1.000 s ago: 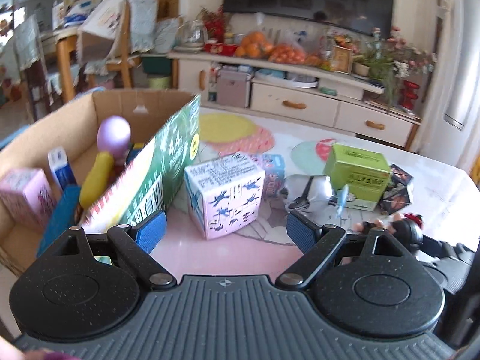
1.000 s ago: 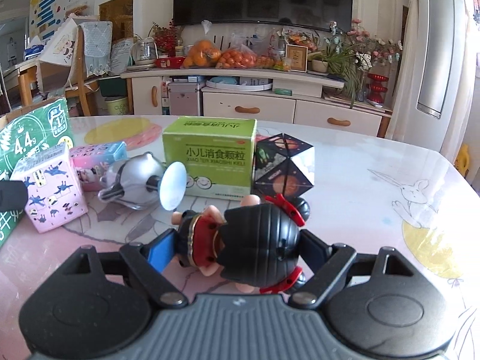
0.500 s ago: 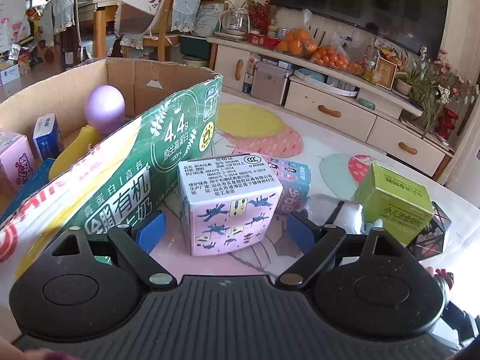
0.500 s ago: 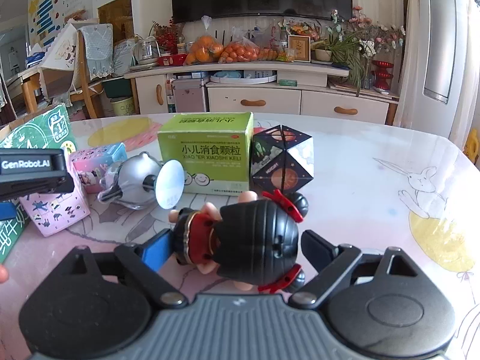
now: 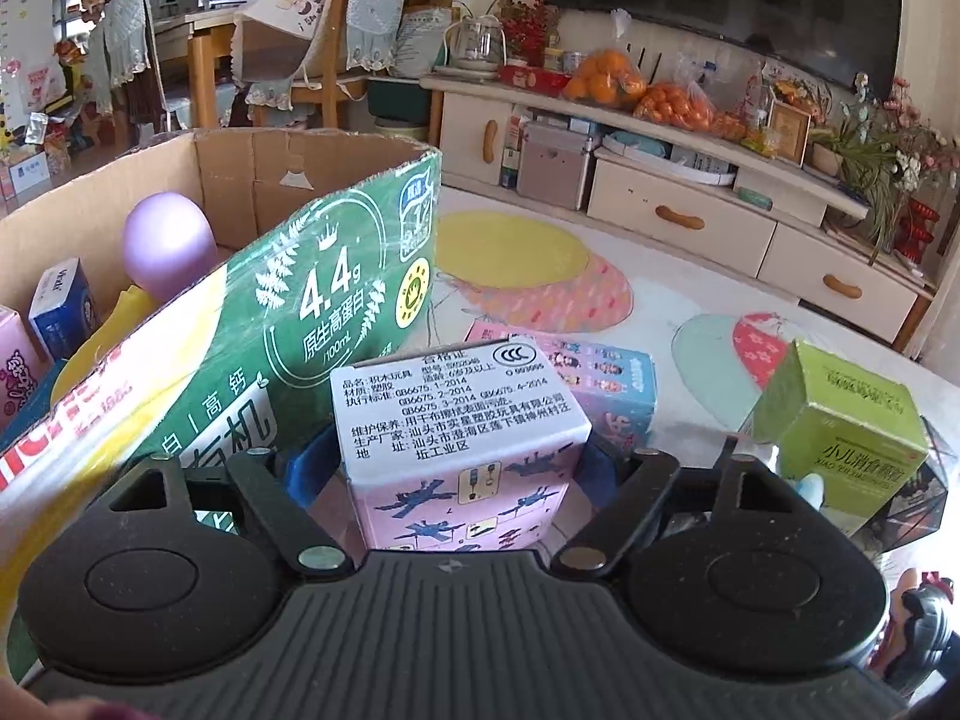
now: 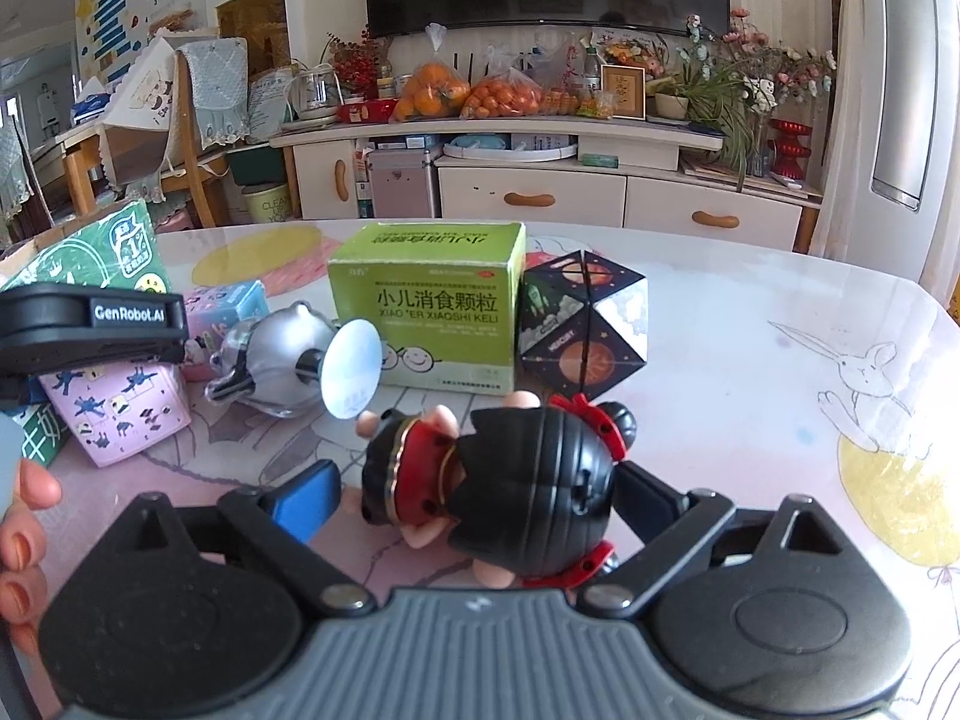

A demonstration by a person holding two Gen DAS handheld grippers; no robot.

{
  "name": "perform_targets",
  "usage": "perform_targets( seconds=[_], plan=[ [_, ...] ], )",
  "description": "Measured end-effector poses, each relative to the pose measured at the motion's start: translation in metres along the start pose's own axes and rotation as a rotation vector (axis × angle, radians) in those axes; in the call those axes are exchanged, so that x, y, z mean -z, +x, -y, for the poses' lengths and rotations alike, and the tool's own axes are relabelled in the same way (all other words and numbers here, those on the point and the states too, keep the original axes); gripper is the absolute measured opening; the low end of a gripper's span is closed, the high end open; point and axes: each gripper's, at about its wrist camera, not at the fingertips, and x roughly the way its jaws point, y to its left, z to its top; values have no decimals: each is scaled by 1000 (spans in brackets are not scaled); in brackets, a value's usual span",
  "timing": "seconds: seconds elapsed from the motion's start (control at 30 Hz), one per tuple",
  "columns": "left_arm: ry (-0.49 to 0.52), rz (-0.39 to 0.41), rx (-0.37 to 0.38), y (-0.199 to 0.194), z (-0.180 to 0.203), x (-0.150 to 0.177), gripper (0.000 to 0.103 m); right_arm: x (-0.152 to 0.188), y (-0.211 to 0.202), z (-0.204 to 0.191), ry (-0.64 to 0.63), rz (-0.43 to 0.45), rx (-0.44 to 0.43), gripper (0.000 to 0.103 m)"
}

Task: Organize rigid objects
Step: 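Grasp the white toy box with the left gripper while the right grasps the black doll figure, then carry the toy box and doll into the cardboard box and open both grippers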

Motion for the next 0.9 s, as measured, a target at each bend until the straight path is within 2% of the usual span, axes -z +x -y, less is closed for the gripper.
perform_targets(
  seconds=[0.37, 0.5, 0.6, 0.7, 0.9],
  plan=[
    [112, -3, 56, -3, 4, 4, 97, 3, 0, 6, -18, 20, -92, 101],
    [180, 22, 82, -4, 9, 7, 97, 7, 0, 14, 1, 34, -130, 101],
    [237, 41, 122, -8, 13, 12, 97, 11, -4, 21, 23, 63, -139, 101],
    [296, 62, 166, -13, 18, 19, 97, 13, -10, 28, 59, 87, -185, 101],
    [309, 55, 231, -18, 13, 22, 97, 14, -15, 29, 75, 93, -164, 102]
  ],
)
